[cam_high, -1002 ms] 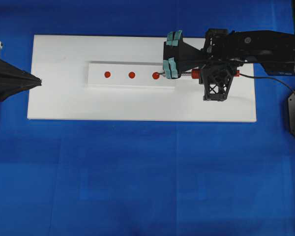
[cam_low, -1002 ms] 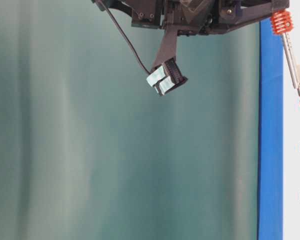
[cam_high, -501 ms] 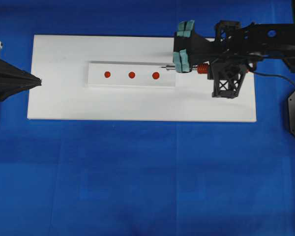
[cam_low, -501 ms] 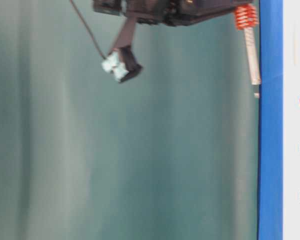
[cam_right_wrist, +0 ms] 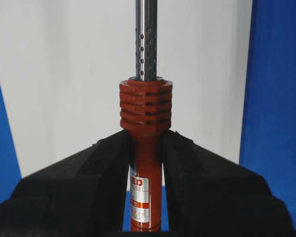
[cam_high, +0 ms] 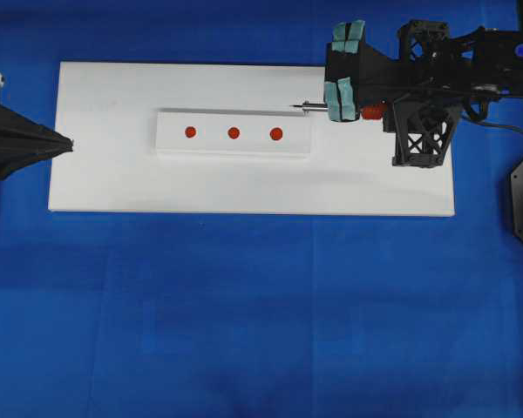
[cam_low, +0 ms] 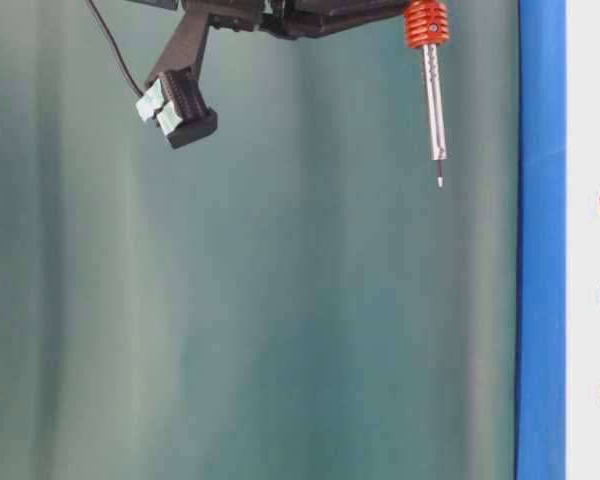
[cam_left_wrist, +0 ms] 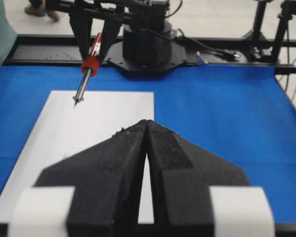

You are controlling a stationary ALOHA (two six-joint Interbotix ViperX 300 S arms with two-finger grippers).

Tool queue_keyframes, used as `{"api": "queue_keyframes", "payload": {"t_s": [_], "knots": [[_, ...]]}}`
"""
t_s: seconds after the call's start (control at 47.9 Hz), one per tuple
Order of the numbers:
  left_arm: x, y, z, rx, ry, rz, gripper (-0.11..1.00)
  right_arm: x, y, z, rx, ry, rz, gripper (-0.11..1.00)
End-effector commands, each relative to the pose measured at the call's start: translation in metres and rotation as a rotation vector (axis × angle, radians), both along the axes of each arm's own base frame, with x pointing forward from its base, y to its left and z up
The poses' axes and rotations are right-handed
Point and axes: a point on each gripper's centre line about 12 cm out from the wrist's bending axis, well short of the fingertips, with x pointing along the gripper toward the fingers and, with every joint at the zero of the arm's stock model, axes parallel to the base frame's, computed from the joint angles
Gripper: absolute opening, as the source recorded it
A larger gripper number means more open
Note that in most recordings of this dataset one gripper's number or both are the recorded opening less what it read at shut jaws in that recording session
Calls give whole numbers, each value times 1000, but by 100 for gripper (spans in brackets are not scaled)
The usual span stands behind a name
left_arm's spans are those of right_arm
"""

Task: Touch the tip of the soldering iron to the mark.
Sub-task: 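Lift the iron and carry it back down to the blue table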

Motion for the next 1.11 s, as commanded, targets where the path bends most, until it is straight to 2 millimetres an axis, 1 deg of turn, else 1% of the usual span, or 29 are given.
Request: {"api": "queue_keyframes", "payload": {"t_s": [0.0, 0.167, 0.25, 0.334, 0.605, 0.626, 0.835, 0.898, 0.981, 1.085], "knots": [[1, 0, 6, 1, -20, -2, 0, 2, 0, 15, -13, -49, 3, 7], [1, -1, 6, 1, -21, -4, 0, 2, 4, 14, -6, -51, -1, 7], [1, -1, 6, 0, -20, -4, 0, 3, 13, 14, 5, -53, -6, 7], [1, 0, 5, 0, -18, -2, 0, 4, 27, 12, 19, -56, -7, 7], [1, 0, 7, -6, -24, -3, 0, 6, 90, 9, 64, -84, -2, 7], [1, 0, 6, -6, -23, -3, 0, 5, 98, 9, 68, -86, 0, 7], [0, -1, 7, -8, -24, -5, 0, -1, 147, 7, 92, -108, -9, 7], [0, -1, 7, -8, -26, -5, 0, -5, 164, 7, 102, -112, -4, 7], [0, -1, 8, -8, -28, -5, 0, -8, 182, 6, 119, -115, 3, 7], [0, -1, 7, -8, -26, -5, 0, -10, 196, 2, 129, -106, -2, 7]]}}
